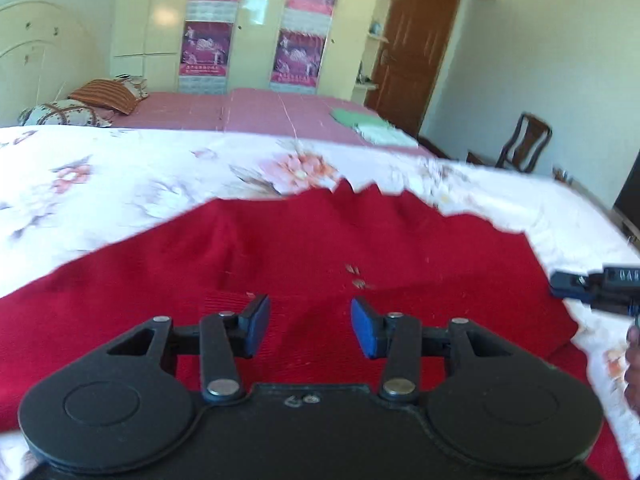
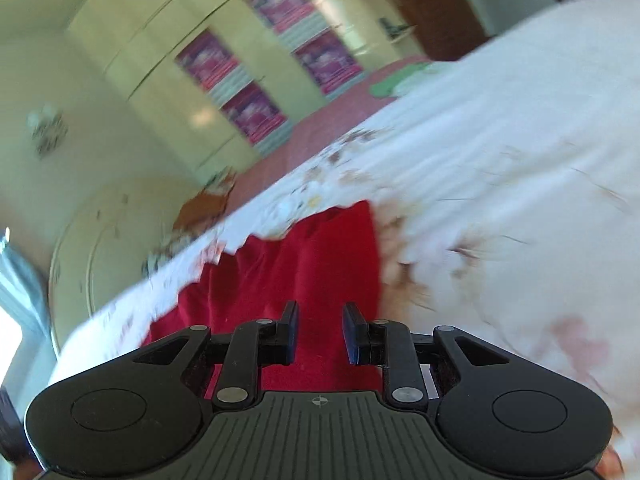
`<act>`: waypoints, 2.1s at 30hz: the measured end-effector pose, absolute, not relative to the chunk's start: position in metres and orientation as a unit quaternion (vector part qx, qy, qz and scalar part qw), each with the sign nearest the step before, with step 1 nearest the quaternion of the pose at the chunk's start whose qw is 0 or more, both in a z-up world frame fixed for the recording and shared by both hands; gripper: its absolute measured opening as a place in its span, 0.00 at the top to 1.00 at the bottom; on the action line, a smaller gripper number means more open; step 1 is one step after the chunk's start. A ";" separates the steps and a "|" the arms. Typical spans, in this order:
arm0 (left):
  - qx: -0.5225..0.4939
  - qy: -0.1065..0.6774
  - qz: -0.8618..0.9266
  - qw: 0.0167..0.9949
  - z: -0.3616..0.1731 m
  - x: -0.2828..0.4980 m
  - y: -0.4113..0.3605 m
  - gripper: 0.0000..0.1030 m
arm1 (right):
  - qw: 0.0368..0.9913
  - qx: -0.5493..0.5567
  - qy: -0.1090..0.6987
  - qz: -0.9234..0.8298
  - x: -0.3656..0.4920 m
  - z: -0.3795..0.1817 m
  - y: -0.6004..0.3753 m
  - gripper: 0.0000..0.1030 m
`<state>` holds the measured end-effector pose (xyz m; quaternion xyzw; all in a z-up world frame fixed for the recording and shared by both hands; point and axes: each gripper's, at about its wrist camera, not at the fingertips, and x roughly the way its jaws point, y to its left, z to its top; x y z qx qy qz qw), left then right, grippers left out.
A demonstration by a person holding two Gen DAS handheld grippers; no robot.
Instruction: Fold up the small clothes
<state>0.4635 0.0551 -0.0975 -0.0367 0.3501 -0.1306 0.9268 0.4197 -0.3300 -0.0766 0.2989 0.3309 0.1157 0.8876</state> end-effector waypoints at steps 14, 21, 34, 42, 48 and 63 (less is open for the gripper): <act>-0.001 0.353 -0.096 0.931 -0.121 0.465 0.058 0.56 | 0.910 0.235 0.333 0.076 0.490 -0.096 -0.321 1.00; -0.003 0.359 -0.094 0.928 -0.117 0.464 0.058 0.58 | 0.900 0.231 0.366 0.056 0.514 -0.100 -0.338 1.00; 0.032 0.372 -0.096 0.923 -0.109 0.444 0.037 0.48 | 0.901 0.210 0.365 0.105 0.405 -0.098 -0.316 1.00; 0.030 0.360 -0.098 0.927 -0.117 0.423 0.028 0.41 | 0.911 0.129 0.374 0.115 0.389 -0.099 -0.288 1.00; 0.029 0.363 -0.090 0.927 -0.117 0.421 0.023 0.33 | 0.920 0.150 0.350 0.091 0.386 -0.083 -0.288 1.00; -0.131 0.353 0.033 0.926 -0.104 0.346 0.153 0.32 | 0.907 0.091 0.404 0.077 0.379 -0.087 -0.265 0.25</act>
